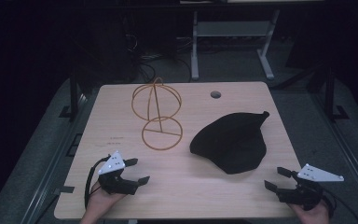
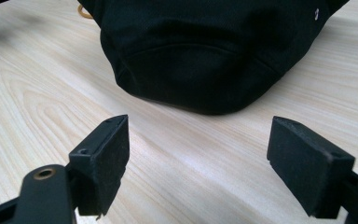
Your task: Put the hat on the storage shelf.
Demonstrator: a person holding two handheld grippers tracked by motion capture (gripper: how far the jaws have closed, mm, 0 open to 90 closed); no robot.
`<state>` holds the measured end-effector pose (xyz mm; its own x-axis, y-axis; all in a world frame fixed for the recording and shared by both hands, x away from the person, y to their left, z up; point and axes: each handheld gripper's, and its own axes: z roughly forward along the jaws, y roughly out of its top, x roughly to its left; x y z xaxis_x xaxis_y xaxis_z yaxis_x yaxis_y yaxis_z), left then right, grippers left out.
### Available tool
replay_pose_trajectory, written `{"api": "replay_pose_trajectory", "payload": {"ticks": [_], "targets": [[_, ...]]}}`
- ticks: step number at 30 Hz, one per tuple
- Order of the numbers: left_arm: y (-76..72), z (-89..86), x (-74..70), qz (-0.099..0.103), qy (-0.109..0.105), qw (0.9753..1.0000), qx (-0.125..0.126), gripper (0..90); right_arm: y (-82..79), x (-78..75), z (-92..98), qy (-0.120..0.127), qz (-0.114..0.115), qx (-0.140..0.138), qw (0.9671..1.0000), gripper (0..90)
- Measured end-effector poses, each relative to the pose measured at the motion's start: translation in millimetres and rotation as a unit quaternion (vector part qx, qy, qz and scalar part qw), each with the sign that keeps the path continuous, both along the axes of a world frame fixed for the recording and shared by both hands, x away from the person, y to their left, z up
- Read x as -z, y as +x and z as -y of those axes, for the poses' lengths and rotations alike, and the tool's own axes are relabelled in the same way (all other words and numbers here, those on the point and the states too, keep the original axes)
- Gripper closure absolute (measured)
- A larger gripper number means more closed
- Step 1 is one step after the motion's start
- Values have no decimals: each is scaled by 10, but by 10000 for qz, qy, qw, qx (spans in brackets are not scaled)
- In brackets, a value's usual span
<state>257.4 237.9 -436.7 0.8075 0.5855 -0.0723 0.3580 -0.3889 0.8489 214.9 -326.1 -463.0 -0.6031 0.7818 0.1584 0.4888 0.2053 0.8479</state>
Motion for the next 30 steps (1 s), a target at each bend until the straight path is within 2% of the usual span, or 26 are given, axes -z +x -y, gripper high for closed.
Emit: {"api": "replay_pose_trajectory", "payload": {"ticks": [8, 14, 22, 23, 24, 30], "targets": [[-5, 117, -40, 41, -7, 9998, 184, 179, -26, 1, 10, 9, 3, 9, 10000, 203], [40, 240, -138, 84, -55, 9991, 403, 183, -34, -6, 4, -8, -3, 4, 10000, 203], [129, 548, -270, 184, -41, 9974, 693, 184, -36, -12, -5, -66, -32, -57, 10000, 198], [129, 548, -270, 184, -41, 9974, 693, 184, -40, -15, -5, -76, -30, -56, 10000, 198], [164, 628, -284, 175, -28, 9969, 765, 184, -44, -18, -4, -77, -22, -63, 9999, 198], [260, 848, -271, 86, 46, 9954, 953, 185, -50, -19, 5, -54, -20, -76, 10000, 198]]}}
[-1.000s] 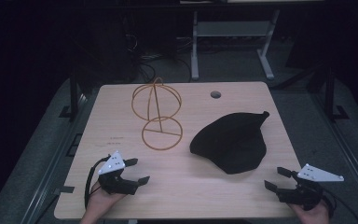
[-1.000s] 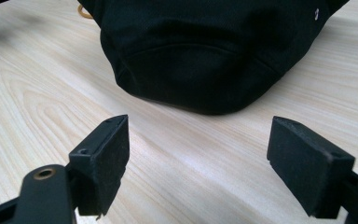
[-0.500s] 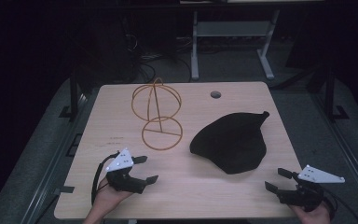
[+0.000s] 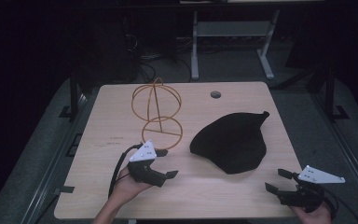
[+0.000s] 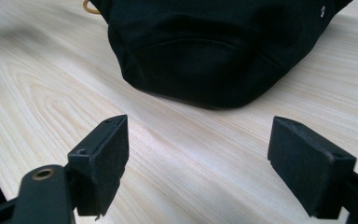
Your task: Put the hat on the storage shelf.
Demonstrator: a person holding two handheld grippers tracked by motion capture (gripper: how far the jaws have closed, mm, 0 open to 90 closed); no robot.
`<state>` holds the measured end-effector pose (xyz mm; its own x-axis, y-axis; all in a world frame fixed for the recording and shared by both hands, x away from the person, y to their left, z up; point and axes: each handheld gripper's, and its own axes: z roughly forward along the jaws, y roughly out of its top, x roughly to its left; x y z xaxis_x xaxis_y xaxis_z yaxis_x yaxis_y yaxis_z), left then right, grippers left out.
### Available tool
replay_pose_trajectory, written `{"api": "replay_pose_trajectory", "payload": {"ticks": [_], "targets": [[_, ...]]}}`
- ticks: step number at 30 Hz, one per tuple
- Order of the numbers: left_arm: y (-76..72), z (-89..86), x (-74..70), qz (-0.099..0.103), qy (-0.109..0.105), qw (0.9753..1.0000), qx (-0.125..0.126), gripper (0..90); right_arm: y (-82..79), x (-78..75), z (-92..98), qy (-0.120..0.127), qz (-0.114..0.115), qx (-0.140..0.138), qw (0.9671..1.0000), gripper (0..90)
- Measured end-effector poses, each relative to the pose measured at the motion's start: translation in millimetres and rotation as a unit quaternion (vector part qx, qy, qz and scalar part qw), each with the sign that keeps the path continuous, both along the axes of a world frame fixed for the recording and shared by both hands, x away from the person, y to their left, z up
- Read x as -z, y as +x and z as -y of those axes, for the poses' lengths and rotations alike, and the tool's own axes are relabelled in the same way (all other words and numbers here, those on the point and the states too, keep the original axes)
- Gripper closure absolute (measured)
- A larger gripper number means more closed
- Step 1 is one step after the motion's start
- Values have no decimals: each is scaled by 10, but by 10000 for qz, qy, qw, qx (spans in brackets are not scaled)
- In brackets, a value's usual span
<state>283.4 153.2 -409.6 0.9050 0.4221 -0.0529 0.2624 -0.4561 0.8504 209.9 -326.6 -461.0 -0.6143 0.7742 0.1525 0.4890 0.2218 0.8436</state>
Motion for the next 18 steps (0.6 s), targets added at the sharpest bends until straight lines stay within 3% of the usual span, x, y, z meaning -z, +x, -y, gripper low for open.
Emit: {"api": "replay_pose_trajectory", "payload": {"ticks": [6, 9, 18], "targets": [[76, 229, -39, 7, 3, 9999, 173, 189, 4, 2, -9, 6, 1, -54, 10000, 198], [114, 359, -61, 115, 70, 9996, 248, 189, 5, 5, -15, -2, -19, -78, 10000, 198], [387, 679, -38, 68, 282, 9989, 367, 231, 8, 6, -39, -12, -7, -120, 9999, 198]]}}
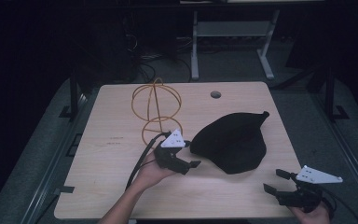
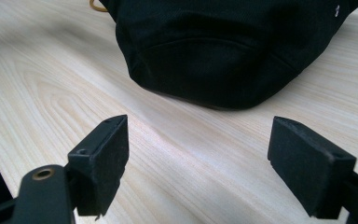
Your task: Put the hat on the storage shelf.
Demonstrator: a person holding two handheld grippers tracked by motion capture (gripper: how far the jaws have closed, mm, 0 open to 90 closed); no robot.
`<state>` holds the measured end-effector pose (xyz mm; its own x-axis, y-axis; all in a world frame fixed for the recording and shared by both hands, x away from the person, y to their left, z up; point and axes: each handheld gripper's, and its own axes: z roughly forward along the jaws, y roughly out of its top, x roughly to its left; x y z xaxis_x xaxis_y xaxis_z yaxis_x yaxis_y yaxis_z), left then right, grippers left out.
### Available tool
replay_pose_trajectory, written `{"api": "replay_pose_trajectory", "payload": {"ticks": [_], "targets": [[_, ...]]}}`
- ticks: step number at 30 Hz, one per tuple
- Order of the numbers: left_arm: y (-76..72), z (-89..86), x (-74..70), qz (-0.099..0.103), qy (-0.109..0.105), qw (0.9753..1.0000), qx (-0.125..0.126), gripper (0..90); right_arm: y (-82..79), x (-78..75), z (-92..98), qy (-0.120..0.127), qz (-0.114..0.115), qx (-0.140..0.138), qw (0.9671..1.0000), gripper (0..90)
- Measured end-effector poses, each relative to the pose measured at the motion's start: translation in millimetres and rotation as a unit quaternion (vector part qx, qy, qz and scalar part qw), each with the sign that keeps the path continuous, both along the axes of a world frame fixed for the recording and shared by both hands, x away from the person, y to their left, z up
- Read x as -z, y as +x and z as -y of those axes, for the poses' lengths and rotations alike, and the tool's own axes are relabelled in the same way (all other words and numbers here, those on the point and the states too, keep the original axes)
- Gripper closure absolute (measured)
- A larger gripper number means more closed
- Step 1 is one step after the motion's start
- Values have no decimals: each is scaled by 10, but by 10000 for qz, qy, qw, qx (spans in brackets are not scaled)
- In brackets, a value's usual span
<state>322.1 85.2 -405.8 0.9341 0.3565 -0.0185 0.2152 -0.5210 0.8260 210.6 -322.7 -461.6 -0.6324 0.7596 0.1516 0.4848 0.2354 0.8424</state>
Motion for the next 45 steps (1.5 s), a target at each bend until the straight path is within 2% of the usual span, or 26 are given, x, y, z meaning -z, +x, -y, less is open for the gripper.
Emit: {"api": "replay_pose_trajectory", "payload": {"ticks": [2, 4, 5, 6, 10, 13, 14, 15, 21, 33, 36, 42, 45], "targets": [[62, 50, 24, -50, 82, 9999, 54, 262, 1, 3, 0, 1, -5, -11, 10000, 198], [109, 95, 50, -98, 138, 9998, 92, 336, 0, 8, -3, 3, -16, -21, 10000, 199], [135, 111, 58, -66, 191, 9997, 106, 339, 1, 9, -6, 2, -20, -29, 10000, 198], [152, 122, 71, -117, 144, 9997, 149, 360, 2, 10, -9, -4, -20, -38, 10000, 198], [155, 181, 104, -148, 112, 9992, 367, 566, 4, 8, -21, -29, -14, -61, 10000, 198], [133, 209, 100, -62, 170, 9987, 469, 734, 5, 7, -35, -37, -14, -69, 10000, 198], [123, 218, 89, -42, 153, 9982, 580, 734, 5, 7, -35, -37, -14, -69, 10000, 198], [97, 233, 64, -11, 97, 9978, 662, 801, 7, 3, -50, -22, 5, -83, 10000, 198], [19, 296, -35, -5, -108, 9957, 920, 852, 8, -19, -89, -7, 96, -76, 9999, 198], [-89, 459, -273, -37, -307, 9939, 1055, 856, 30, -111, -174, 244, 419, 61, 9988, 184], [-98, 490, -326, -60, -383, 9934, 1082, 856, 58, -137, -203, 292, 493, 67, 9983, 180], [-115, 563, -412, -46, -386, 9926, 1148, 856, 131, -173, -247, 294, 588, 34, 9978, 175], [-118, 594, -435, -57, -437, 9920, 1181, 856, 164, -187, -247, 376, 629, 76, 9973, 178]]}}
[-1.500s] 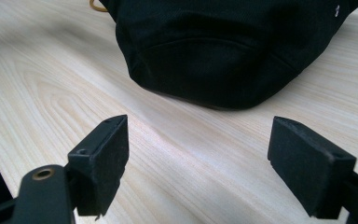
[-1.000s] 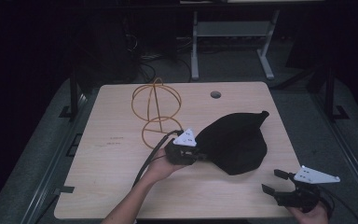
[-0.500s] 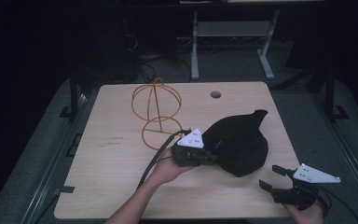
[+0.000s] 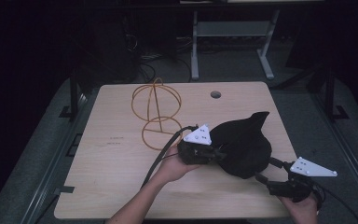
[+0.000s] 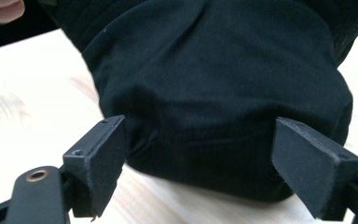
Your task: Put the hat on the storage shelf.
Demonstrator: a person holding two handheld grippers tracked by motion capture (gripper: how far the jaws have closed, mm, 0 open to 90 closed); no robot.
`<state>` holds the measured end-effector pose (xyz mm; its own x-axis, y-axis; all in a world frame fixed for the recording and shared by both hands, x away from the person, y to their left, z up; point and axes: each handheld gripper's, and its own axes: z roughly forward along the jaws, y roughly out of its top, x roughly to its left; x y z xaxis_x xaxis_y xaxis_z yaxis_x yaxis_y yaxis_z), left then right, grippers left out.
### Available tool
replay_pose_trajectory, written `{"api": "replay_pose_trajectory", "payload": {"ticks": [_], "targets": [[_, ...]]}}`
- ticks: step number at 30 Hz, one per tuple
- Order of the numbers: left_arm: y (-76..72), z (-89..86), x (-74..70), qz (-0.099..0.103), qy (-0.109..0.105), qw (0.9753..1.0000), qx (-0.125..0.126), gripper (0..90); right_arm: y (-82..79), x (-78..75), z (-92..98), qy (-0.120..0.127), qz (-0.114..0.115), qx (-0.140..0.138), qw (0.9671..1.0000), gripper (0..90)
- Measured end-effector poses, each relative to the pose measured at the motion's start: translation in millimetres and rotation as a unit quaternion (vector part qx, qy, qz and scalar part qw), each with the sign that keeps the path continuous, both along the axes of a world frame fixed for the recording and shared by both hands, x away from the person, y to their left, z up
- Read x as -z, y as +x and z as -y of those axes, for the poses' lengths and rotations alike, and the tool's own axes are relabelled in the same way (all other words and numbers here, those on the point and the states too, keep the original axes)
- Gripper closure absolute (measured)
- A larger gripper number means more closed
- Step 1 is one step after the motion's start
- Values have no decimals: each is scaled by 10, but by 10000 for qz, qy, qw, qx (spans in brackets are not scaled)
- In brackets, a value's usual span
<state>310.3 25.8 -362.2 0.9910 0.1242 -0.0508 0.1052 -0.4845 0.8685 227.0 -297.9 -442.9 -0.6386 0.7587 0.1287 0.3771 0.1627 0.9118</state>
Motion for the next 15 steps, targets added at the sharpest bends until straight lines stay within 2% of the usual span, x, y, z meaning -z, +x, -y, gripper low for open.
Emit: {"api": "replay_pose_trajectory", "payload": {"ticks": [5, 10, 15], "targets": [[-15, 59, -25, -17, -33, 10000, 58, 856, 70, 12, -9, 25, 43, 98, 9999, 229], [-23, 95, -37, 7, -11, 10000, 83, 856, 122, 37, -13, -100, 116, 168, 9997, 385], [-31, 135, -32, -3, 15, 9999, 128, 857, 180, 79, -81, -274, 142, 59, 9995, 568]]}}
